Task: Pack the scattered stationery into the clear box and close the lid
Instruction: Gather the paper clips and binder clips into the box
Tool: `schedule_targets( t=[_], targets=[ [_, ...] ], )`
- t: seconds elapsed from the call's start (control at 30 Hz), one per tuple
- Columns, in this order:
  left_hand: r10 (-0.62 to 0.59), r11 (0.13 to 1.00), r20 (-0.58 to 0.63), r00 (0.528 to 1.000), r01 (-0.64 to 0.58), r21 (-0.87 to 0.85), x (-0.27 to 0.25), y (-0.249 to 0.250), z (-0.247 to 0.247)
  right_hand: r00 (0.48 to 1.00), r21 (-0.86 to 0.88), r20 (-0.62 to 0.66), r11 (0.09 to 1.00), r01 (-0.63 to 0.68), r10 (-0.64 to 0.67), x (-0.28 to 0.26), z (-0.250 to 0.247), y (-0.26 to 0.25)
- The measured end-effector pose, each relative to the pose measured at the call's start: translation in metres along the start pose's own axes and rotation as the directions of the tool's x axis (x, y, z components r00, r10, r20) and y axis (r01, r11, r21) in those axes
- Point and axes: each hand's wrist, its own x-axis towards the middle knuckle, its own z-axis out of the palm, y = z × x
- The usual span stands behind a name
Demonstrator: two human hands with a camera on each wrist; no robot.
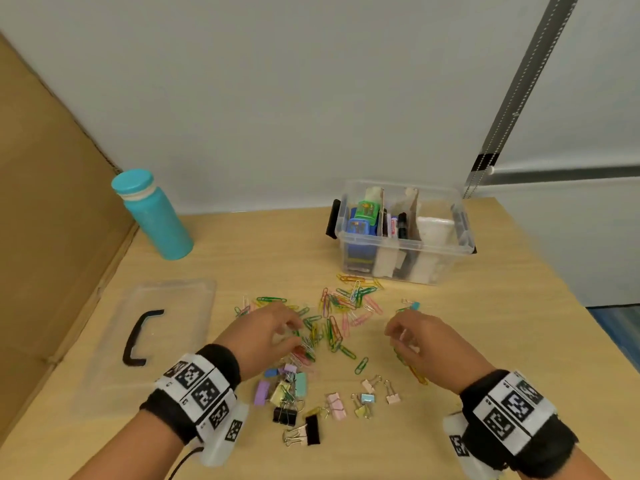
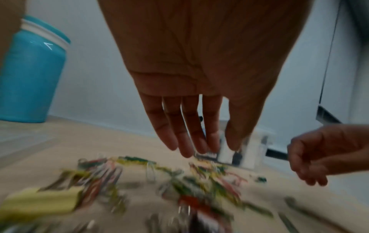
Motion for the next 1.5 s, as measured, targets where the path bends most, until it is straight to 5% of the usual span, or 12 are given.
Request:
schedule_targets(
  t=[0.13,0.23,0.63,0.83,0.9,1.0,1.1,1.13,1.17,1.27,1.3,1.5],
  targets=[
    [-0.017,0.993,0.223,0.975,-0.009,0.116,-0.015,-0.004,0.025,0.954,-0.049,0.292,0.996,0.081,-0.063,-0.011,0.023,-0.02],
    [-0.031,0.984,0.21,0.977,-0.006,0.176,-0.016,-0.013,0.038,0.92,-0.138,0.385,0.981,0.137,-0.074,-0.014,0.041,-0.031],
    [-0.038,0.998,0.121,0.992,0.033,0.048,-0.007,-0.022,0.046,0.963,-0.187,0.267,0.982,0.02,0.032,-0.002,0.061,-0.042],
    [-0.073,0.912,-0.039,0.997,0.051,-0.407,-0.015,-0.031,0.026,0.985,0.212,0.115,0.966,-0.15,0.128,-0.006,0.057,-0.032],
    [-0.066,0.882,-0.02,0.998,0.049,-0.468,-0.019,-0.034,0.023,0.975,0.461,0.139,0.86,-0.217,0.172,-0.007,0.057,-0.03],
    [-0.031,0.903,0.023,0.999,0.038,-0.427,-0.024,-0.028,0.024,0.945,0.787,0.253,0.525,-0.325,0.206,-0.007,0.058,-0.035],
    [-0.036,0.953,0.069,0.997,0.055,-0.299,-0.023,-0.019,0.03,0.911,0.898,0.346,0.201,-0.39,0.224,-0.007,0.06,-0.043],
    [-0.035,0.966,0.097,0.995,0.059,-0.252,-0.022,-0.017,0.033,0.908,0.903,0.362,0.163,-0.398,0.212,-0.007,0.06,-0.045],
    [-0.033,0.978,0.121,0.992,0.057,-0.201,-0.022,-0.013,0.034,0.909,0.889,0.367,0.214,-0.406,0.198,-0.007,0.061,-0.045],
    [-0.032,0.999,0.21,0.977,0.035,-0.008,-0.021,-0.005,0.039,0.918,0.601,0.376,0.722,-0.344,0.125,-0.013,0.062,-0.048],
    [-0.042,0.998,0.236,0.971,0.029,0.06,-0.019,-0.004,0.042,0.915,0.473,0.39,0.829,-0.298,0.107,-0.014,0.062,-0.05],
    [-0.084,0.972,0.248,0.965,0.024,0.235,-0.013,0.002,0.052,0.907,0.034,0.422,0.999,-0.016,0.0,-0.015,0.081,-0.061]
  ],
)
